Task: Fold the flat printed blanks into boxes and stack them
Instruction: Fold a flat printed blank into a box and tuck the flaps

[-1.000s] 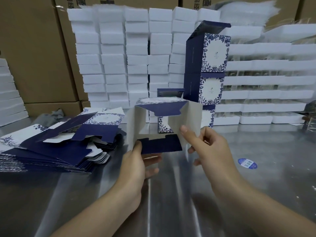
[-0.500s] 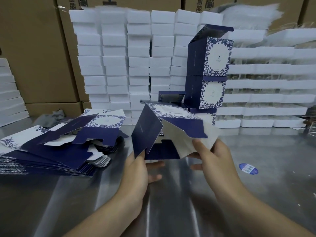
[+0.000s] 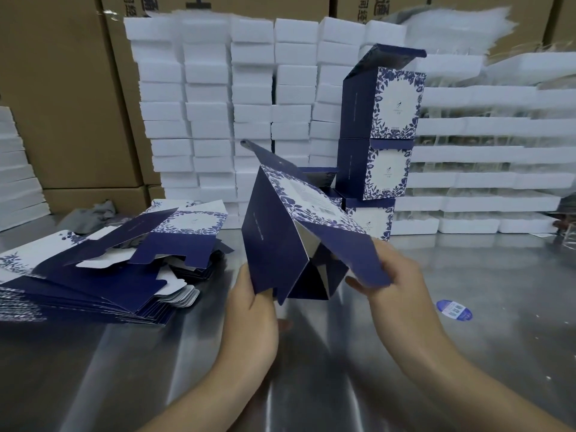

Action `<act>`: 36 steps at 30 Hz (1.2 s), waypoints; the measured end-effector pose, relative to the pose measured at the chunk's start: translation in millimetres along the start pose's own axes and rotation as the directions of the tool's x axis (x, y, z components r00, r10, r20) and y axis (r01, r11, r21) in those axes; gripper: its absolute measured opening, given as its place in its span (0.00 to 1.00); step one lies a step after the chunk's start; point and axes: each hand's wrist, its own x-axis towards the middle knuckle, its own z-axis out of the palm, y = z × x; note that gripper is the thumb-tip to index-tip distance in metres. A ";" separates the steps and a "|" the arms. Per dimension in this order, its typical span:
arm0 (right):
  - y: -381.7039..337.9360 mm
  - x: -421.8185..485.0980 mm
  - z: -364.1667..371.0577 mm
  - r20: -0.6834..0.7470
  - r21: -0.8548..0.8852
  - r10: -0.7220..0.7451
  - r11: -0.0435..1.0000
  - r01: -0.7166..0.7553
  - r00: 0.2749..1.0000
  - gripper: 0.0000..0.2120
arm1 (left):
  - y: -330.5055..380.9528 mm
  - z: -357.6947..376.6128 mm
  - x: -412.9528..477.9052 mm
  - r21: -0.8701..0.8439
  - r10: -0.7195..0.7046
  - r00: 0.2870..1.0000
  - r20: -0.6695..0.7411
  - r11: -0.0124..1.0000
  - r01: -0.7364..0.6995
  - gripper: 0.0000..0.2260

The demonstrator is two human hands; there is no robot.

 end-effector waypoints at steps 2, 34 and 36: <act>5.2 0.3 -1.0 -0.049 -0.015 0.005 1.000 -0.006 0.999 0.10 | 3.7 2.0 -4.1 -0.011 0.023 0.999 0.027 1.000 -0.023 0.27; -4.0 -13.4 23.8 0.340 0.267 0.548 0.723 -0.638 0.764 0.21 | 24.6 16.4 -24.2 -0.219 -0.318 0.845 0.430 0.871 0.439 0.24; -4.4 -13.0 23.0 0.338 0.268 0.550 0.721 -0.639 0.763 0.22 | 24.7 17.6 -25.5 -0.205 -0.301 0.841 0.450 0.882 0.425 0.22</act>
